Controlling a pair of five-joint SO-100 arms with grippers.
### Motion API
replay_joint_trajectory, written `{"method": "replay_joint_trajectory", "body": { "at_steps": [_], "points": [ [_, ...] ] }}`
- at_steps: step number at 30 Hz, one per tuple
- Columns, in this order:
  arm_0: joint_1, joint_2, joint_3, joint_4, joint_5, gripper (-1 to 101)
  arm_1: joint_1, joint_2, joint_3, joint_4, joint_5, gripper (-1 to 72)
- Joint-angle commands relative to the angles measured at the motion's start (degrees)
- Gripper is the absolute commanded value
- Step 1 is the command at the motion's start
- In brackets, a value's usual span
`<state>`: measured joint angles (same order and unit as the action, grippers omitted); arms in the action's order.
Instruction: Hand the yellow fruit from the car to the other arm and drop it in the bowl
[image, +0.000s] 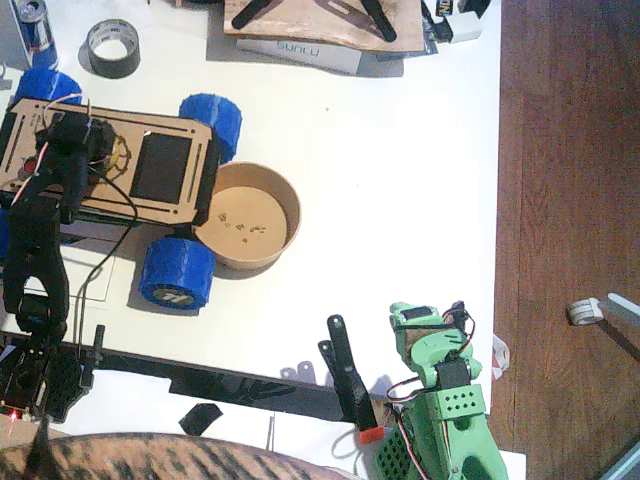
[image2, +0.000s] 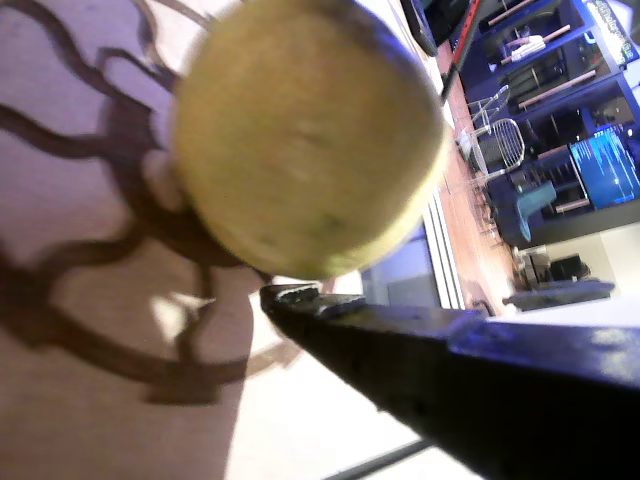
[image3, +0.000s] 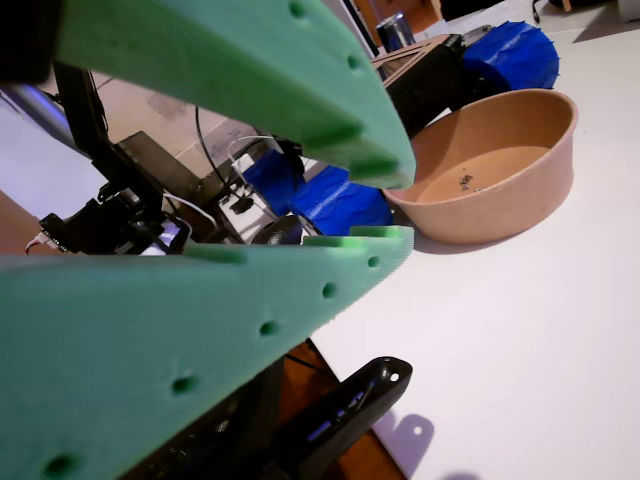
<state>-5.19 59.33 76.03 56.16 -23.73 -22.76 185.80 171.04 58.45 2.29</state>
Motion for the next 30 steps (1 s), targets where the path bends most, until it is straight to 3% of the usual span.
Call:
{"method": "replay_joint_trajectory", "body": {
  "at_steps": [1,9,16,30],
  "points": [
    [0.8,0.4,-2.9,-2.1,0.0,40,-0.4,0.4,-2.5,0.3,-0.1,0.0],
    [0.7,0.0,-2.9,-2.5,0.0,38,-0.4,0.4,-2.5,0.3,-0.2,0.0],
    [0.7,-0.1,-2.9,-2.7,0.1,1,-0.4,0.4,-2.5,0.3,-0.2,0.0],
    [2.7,5.0,-2.8,-0.2,-0.1,0,-0.4,0.4,-2.5,0.3,-0.2,0.0]
  ]
}}
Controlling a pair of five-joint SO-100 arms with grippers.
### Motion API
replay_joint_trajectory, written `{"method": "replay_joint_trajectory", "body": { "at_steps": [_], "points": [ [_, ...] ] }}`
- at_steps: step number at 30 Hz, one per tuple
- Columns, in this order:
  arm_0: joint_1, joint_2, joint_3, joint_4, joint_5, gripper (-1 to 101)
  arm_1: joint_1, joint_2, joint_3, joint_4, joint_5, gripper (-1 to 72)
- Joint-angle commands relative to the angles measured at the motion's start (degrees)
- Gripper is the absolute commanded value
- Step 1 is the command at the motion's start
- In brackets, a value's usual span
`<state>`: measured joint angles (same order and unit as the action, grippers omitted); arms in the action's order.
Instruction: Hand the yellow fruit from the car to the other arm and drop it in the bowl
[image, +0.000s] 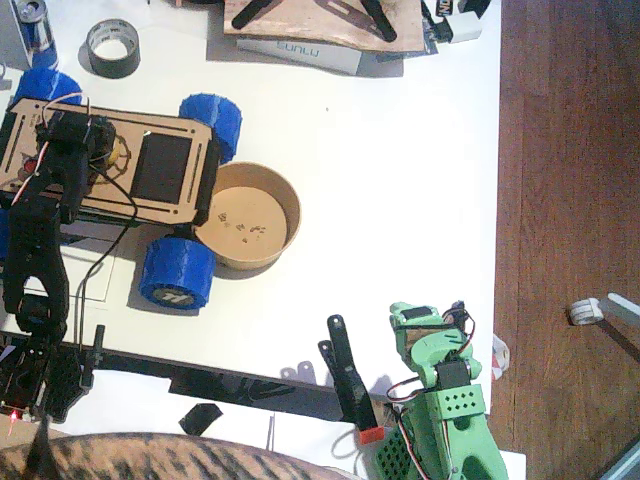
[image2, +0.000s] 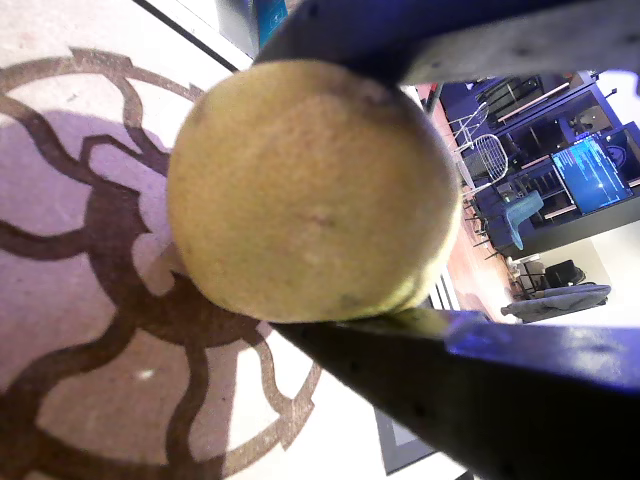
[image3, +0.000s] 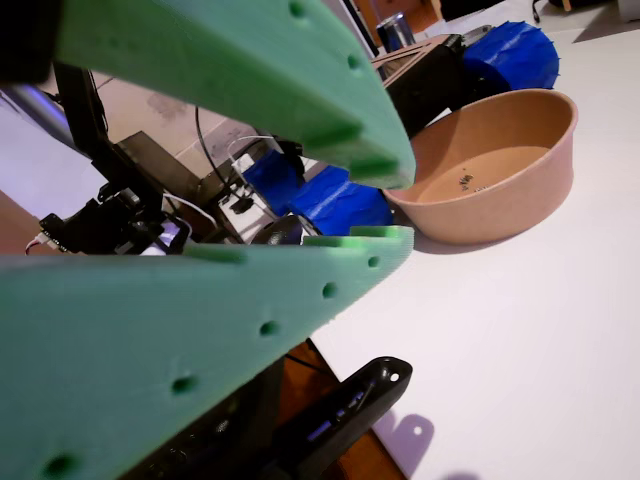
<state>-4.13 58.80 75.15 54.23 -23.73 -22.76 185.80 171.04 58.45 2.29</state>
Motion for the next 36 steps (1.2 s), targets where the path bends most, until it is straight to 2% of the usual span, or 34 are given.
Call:
{"method": "replay_joint_trajectory", "body": {
  "at_steps": [1,6,9,14,17,21,23,26,30,36],
  "points": [
    [2.4,7.7,-1.9,3.5,-0.1,0,-0.4,0.4,-2.5,0.3,-0.2,0.0],
    [8.6,21.5,-0.4,14.7,0.1,0,-0.4,0.4,-2.5,0.2,-0.5,0.0],
    [14.0,30.6,3.3,16.7,-0.1,0,-0.7,0.4,-2.9,-0.5,-1.9,0.0],
    [21.3,48.6,17.9,17.4,-5.8,0,-6.1,0.5,-2.8,-2.8,-11.3,0.0],
    [25.4,59.7,30.7,16.9,-11.2,0,-12.0,1.4,-3.3,-3.2,-20.5,0.0],
    [34.5,77.3,51.7,10.7,-17.9,0,-18.9,2.8,-4.0,-5.4,-40.3,0.1],
    [38.0,82.7,62.7,6.1,-22.1,0,-20.7,2.7,-5.3,-7.6,-46.3,0.1],
    [44.4,91.6,76.9,-1.2,-31.3,0,-24.4,1.7,-7.2,-9.6,-51.5,0.1],
    [57.3,111.8,91.7,-12.0,-43.2,0,-30.9,1.6,-7.2,-10.7,-56.1,0.9],
    [71.4,124.0,101.3,-22.1,-60.3,0,-38.1,0.9,-6.0,-13.0,-61.0,0.4]
  ]
}}
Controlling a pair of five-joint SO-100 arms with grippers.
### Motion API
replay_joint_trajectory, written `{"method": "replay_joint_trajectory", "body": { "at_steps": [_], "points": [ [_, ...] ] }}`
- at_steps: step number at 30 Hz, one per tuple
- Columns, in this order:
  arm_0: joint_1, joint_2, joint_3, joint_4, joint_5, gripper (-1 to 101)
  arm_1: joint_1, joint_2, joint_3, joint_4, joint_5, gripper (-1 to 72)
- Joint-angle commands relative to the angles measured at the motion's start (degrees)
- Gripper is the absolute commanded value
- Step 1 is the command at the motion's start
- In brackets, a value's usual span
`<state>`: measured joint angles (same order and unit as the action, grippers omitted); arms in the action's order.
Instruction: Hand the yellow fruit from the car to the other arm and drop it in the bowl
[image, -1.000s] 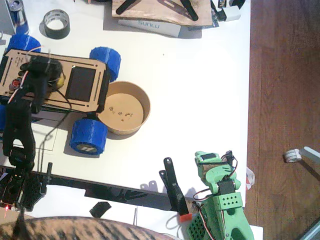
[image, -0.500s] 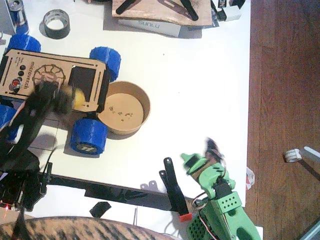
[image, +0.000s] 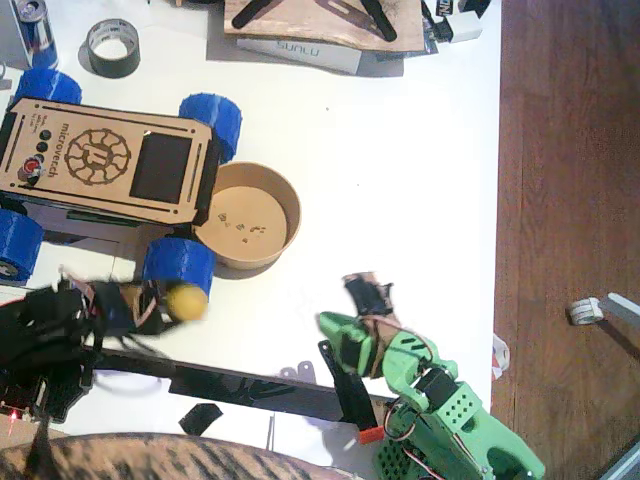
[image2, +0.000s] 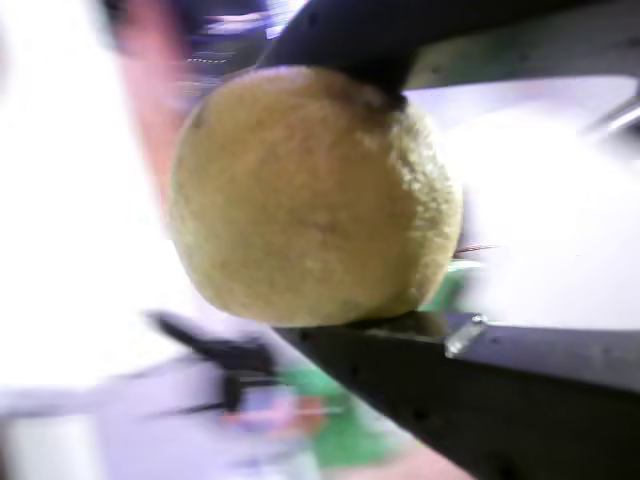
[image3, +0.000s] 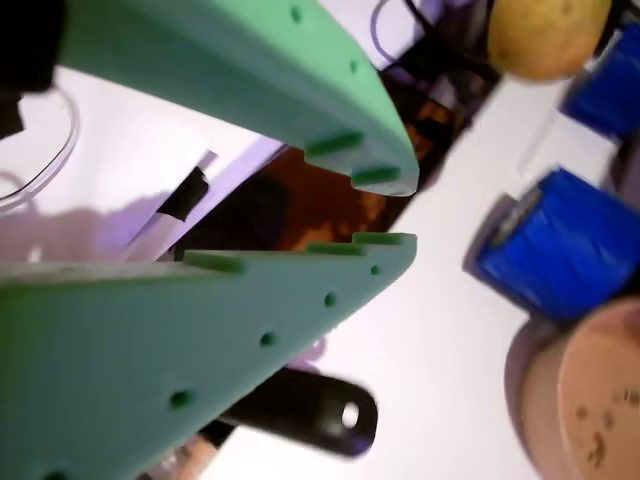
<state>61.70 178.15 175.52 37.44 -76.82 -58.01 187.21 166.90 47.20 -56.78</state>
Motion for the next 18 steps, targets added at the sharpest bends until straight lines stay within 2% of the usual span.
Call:
{"method": "replay_joint_trajectory", "body": {
  "at_steps": [1,7,10,13,14,18],
  "points": [
    [7.2,4.9,1.0,-6.2,-8.9,0,-3.6,-1.0,-1.6,-2.2,-2.5,0.3],
    [12.9,2.4,1.1,-13.4,-11.3,0,-8.4,-2.9,-0.1,-2.2,-3.7,0.3],
    [14.2,-3.1,1.1,-19.8,-11.3,0,-11.1,-4.1,0.0,-3.7,-3.7,0.3],
    [14.7,-4.7,1.1,-21.4,-11.3,0,-13.4,-5.2,0.5,-4.7,-3.8,0.3],
    [14.7,-4.7,1.1,-21.4,-11.3,0,-14.1,-5.3,0.5,-4.7,-3.8,2.2],
    [14.7,-4.8,1.1,-21.4,-11.8,0,-14.6,-5.3,0.0,-7.1,-3.4,23.0]
  ]
}}
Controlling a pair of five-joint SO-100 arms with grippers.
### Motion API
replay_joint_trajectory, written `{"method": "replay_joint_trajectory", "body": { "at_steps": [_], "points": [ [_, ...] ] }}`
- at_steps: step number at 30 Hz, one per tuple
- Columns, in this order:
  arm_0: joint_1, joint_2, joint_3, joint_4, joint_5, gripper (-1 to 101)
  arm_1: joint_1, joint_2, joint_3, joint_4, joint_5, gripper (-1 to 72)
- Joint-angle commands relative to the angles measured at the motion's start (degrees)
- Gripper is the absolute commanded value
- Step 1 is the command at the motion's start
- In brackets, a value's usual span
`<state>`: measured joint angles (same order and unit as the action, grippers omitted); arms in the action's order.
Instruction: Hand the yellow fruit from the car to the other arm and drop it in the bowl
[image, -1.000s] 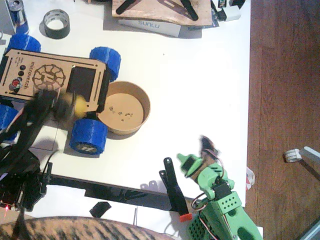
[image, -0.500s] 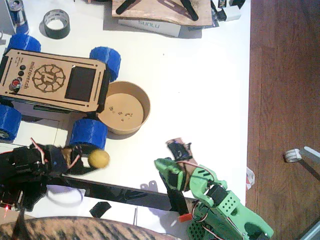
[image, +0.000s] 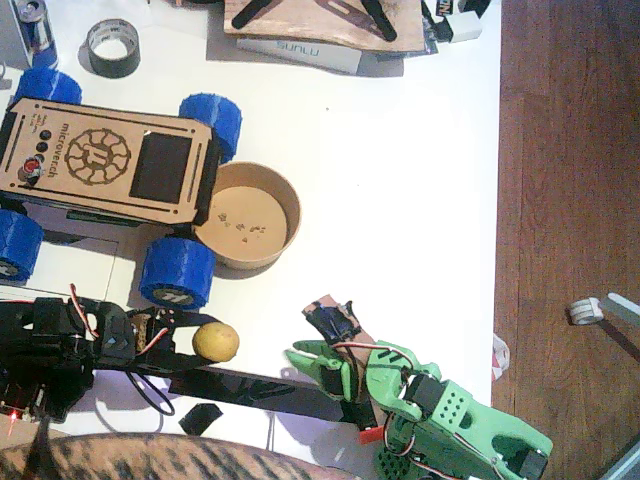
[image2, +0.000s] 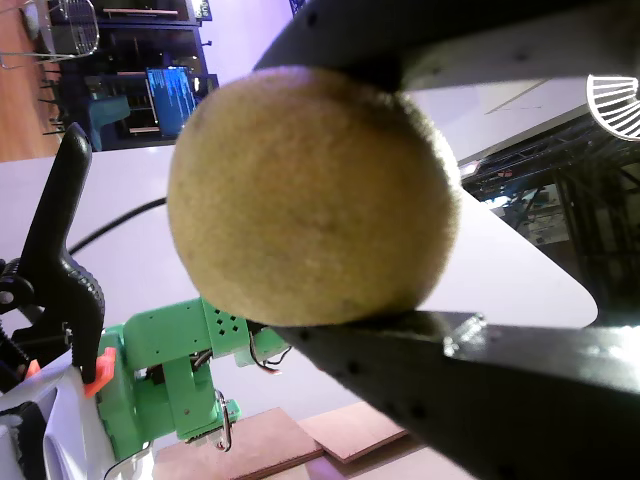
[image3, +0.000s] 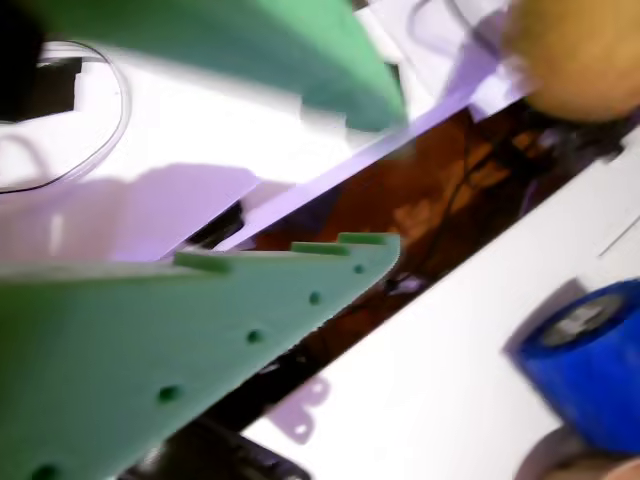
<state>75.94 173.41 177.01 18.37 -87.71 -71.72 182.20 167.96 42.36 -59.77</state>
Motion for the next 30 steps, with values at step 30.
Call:
{"method": "replay_joint_trajectory", "body": {
  "at_steps": [30],
  "points": [
    [0.4,-1.5,-0.4,-0.3,-2.3,0,0.5,-31.8,-7.3,-35.0,12.1,40.7]
  ]
}}
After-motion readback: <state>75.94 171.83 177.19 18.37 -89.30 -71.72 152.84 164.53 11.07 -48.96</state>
